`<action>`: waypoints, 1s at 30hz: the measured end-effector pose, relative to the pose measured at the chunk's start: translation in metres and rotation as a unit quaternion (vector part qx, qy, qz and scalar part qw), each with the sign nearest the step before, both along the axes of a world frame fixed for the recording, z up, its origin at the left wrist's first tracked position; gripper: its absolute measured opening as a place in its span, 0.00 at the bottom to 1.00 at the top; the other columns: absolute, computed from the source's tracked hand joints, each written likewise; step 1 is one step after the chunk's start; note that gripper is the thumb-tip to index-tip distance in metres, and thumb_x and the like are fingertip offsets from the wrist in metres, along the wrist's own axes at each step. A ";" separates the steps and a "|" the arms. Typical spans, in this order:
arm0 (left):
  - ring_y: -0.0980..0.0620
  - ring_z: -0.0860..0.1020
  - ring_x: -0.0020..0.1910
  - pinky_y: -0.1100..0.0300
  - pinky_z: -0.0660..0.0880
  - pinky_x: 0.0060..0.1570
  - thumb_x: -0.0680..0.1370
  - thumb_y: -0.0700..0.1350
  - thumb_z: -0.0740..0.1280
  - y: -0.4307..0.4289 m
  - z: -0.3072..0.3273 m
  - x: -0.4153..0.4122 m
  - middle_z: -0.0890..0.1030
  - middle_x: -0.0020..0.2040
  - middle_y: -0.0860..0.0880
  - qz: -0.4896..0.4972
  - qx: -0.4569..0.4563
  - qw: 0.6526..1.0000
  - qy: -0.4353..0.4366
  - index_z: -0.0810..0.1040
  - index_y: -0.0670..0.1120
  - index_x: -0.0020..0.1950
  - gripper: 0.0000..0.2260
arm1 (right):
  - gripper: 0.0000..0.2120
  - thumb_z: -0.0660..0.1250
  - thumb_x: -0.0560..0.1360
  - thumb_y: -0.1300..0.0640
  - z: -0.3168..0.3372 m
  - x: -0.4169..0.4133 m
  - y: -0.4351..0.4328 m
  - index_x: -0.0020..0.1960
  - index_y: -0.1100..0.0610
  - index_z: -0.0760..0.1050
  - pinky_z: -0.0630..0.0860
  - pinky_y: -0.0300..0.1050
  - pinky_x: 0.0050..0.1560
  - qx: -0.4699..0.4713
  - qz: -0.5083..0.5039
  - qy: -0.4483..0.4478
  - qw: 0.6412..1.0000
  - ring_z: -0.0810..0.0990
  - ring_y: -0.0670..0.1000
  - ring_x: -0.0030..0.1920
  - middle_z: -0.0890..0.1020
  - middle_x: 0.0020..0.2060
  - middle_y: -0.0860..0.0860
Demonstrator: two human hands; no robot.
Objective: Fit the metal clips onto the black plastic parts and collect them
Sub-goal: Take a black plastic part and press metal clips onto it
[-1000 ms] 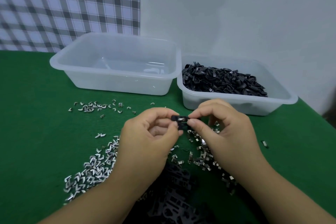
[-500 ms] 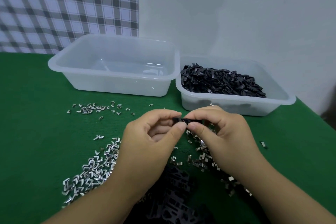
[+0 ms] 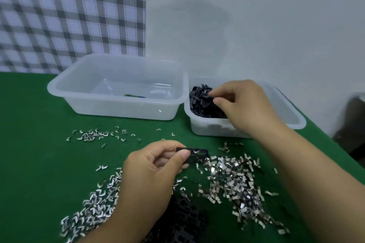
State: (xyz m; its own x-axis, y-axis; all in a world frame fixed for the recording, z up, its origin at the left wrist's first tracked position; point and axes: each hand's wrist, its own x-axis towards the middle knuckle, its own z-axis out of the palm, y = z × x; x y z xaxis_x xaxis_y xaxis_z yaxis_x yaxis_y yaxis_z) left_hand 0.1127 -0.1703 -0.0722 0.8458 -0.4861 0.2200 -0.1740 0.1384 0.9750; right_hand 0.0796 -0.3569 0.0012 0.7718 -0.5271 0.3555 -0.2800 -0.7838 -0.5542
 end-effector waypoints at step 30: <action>0.52 0.84 0.31 0.67 0.77 0.30 0.74 0.37 0.69 -0.002 -0.004 0.004 0.84 0.33 0.47 0.023 -0.009 1.000 0.016 0.81 0.49 0.38 0.08 | 0.09 0.71 0.69 0.64 -0.045 -0.057 0.047 0.44 0.51 0.84 0.76 0.33 0.37 0.348 0.113 -0.101 0.925 0.79 0.44 0.33 0.84 0.35 0.52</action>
State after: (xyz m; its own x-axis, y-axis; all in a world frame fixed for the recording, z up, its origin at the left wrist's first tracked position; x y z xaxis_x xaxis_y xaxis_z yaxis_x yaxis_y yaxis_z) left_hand 0.1165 -0.1721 -0.0760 0.8740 -0.4421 0.2017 -0.1502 0.1488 0.9774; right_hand 0.0228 -0.3096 -0.0434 0.8453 -0.5154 0.1406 0.0124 -0.2441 -0.9697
